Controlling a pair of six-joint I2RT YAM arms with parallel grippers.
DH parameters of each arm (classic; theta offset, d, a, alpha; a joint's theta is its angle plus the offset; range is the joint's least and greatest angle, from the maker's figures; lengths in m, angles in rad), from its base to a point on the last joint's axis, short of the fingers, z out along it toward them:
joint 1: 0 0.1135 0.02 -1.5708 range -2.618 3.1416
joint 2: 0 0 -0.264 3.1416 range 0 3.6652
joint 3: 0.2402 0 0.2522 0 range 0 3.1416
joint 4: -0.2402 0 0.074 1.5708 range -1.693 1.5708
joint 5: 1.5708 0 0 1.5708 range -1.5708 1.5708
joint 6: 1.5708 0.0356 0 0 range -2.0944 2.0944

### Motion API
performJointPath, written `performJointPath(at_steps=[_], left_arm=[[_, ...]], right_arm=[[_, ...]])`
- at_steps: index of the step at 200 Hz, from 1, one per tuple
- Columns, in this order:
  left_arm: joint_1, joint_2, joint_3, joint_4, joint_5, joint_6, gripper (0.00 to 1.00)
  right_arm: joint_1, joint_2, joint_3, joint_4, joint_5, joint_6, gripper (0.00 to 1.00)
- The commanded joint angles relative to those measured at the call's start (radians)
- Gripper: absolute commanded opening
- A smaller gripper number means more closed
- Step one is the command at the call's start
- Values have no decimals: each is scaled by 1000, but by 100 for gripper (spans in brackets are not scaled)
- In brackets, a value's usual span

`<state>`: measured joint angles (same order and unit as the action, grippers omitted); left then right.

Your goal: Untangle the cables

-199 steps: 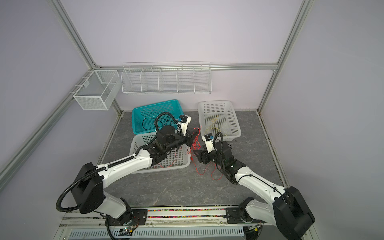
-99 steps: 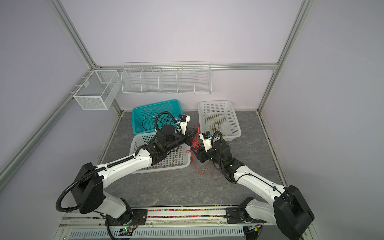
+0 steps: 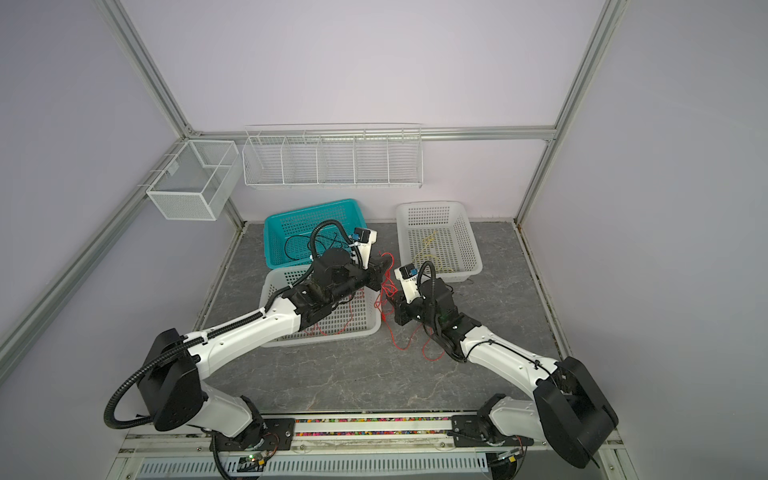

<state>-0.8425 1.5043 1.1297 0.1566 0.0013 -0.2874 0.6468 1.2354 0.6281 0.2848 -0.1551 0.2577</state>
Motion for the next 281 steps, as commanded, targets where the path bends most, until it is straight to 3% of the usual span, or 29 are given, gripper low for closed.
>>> performJointPath(at_steps=[1, 78, 113, 165, 281], left_arm=[[37, -47, 45, -41, -71, -6, 0], [81, -93, 65, -98, -216, 67, 0], [83, -140, 30, -166, -308, 110, 0], [125, -175, -66, -294, -448, 48, 0], [132, -64, -215, -289, -503, -56, 0]], right_arm=[[3, -77, -50, -107, 76, -20, 6], [2, -360, -145, -391, 416, 34, 6], [2, -416, -138, -441, 487, 28, 6], [2, -437, -79, -460, 505, -29, 6], [2, -381, 16, -455, 412, -65, 6]])
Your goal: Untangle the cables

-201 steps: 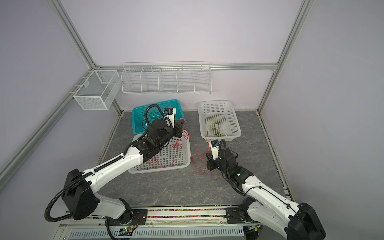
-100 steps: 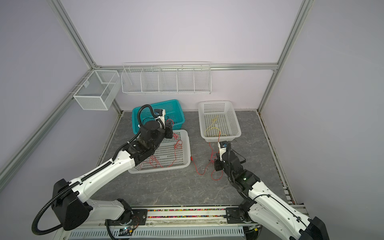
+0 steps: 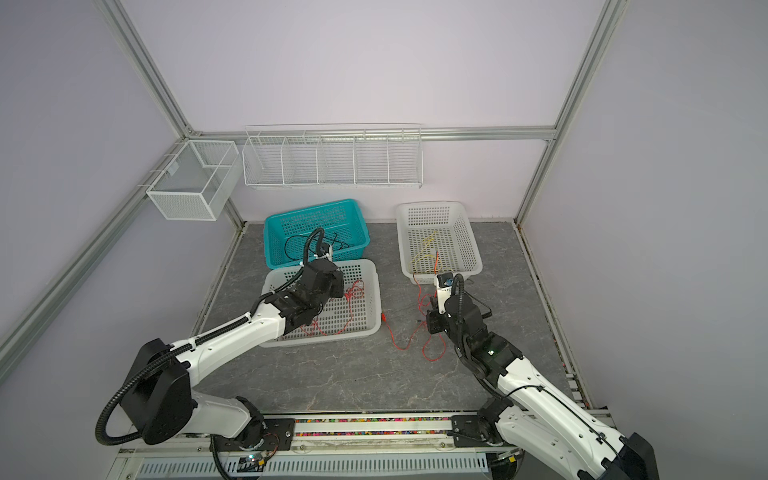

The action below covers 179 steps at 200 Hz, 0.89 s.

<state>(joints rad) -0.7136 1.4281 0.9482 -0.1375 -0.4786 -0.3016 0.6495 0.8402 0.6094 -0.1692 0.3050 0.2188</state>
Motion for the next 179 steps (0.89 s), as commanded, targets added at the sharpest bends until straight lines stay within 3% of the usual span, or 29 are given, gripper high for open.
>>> performJointPath(at_steps=[1, 11, 24, 34, 81, 103, 110, 124, 179], left_arm=[[3, 13, -34, 5, -22, -43, 0], [3, 13, -47, 11, -22, -49, 4], [5, 11, -66, 16, -42, -75, 26], [11, 5, -77, 18, -46, -92, 36], [17, -35, -116, 50, -39, -88, 45], [17, -54, -130, 79, -17, -68, 57], [17, -65, -138, 94, -2, -61, 64], [17, -98, -160, 131, 26, -43, 100], [17, -321, -284, 295, 130, 42, 99]], right_arm=[[-1, 15, 36, -1, -49, -27, 6], [-1, 27, 45, -1, -66, -31, 6], [-2, 42, 56, 0, -91, -38, 6], [1, 52, 65, 3, -104, -41, 6], [1, 108, 107, 11, -159, -58, 6], [2, 133, 127, 24, -182, -56, 6], [1, 139, 132, 31, -189, -54, 6], [2, 153, 146, 50, -205, -48, 6], [41, 318, 262, 106, -347, -49, 6]])
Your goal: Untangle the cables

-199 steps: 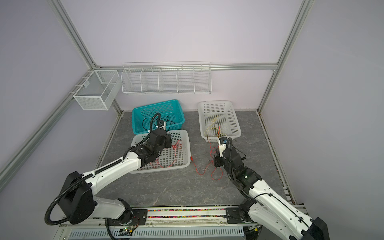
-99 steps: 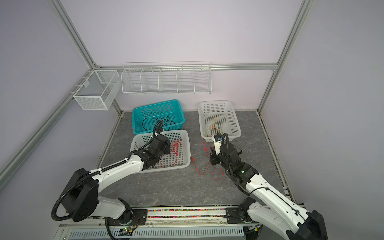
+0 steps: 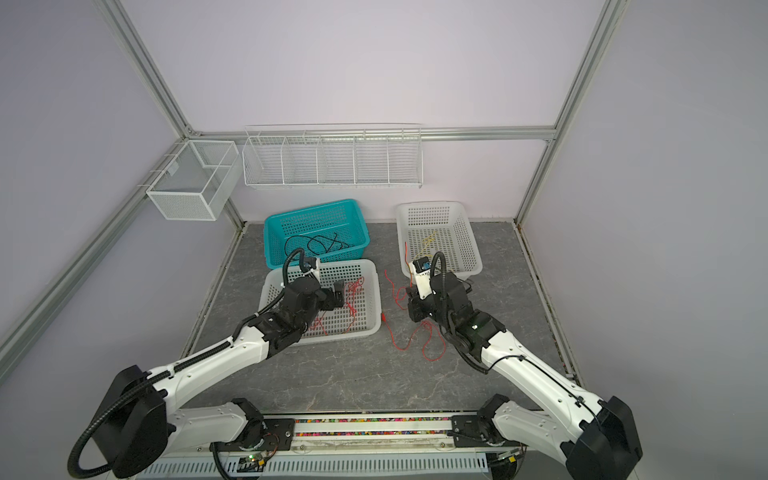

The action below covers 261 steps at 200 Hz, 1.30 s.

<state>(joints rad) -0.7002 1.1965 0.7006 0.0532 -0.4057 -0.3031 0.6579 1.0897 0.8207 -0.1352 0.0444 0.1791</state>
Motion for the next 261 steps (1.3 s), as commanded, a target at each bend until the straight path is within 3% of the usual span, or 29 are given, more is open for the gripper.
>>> performJointPath(at_steps=[1, 76, 142, 166, 198, 261], left_arm=[[4, -94, -38, 105, 59, 44, 99], [4, -299, -101, 99, 49, 37, 99], [4, -305, -124, 114, 67, 54, 99], [4, -301, -123, 111, 69, 64, 99], [4, -286, -115, 115, 62, 72, 99], [4, -181, -49, 66, 115, 70, 99]], right_arm=[[35, 73, 68, 74, -88, -10, 6], [181, 394, 277, 152, -161, -26, 6], [201, 648, 389, 190, -192, 85, 10], [203, 685, 416, 165, -174, 95, 18], [203, 659, 422, 137, -121, 69, 42], [195, 469, 355, 21, 97, 0, 68]])
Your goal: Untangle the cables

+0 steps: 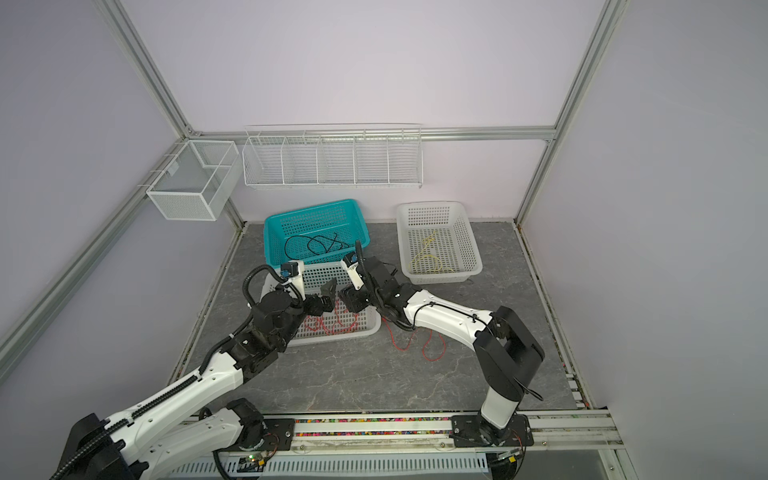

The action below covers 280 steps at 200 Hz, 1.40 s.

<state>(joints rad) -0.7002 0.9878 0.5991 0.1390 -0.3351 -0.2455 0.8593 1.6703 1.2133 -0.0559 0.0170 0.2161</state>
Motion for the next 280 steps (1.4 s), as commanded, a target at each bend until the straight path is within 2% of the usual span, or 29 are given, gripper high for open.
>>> performJointPath(at_steps=[1, 20, 56, 103, 156, 193, 226, 260, 280], left_arm=[[4, 28, 54, -19, 47, 14, 99], [4, 54, 65, -11, 115, 23, 99], [4, 111, 95, 5, 252, 31, 99], [4, 168, 134, -12, 293, 13, 99], [4, 193, 145, -18, 190, -24, 99], [4, 189, 147, -14, 132, -46, 99], [4, 177, 142, -22, 109, -51, 99], [4, 178, 141, -38, 88, -49, 99], [4, 180, 142, -41, 85, -45, 99]], right_arm=[[-7, -116, -39, -60, 129, -36, 68], [-27, -176, -88, -109, 185, -19, 74], [-94, -255, -156, -239, 213, 20, 75], [-165, -330, -270, -306, 208, 52, 72], [-270, -366, -442, -324, 192, 120, 72], [-316, -308, -500, -283, 183, 142, 72], [-319, -234, -511, -232, 141, 141, 61], [-318, -183, -500, -211, 111, 141, 26], [-316, -206, -498, -206, 108, 129, 11]])
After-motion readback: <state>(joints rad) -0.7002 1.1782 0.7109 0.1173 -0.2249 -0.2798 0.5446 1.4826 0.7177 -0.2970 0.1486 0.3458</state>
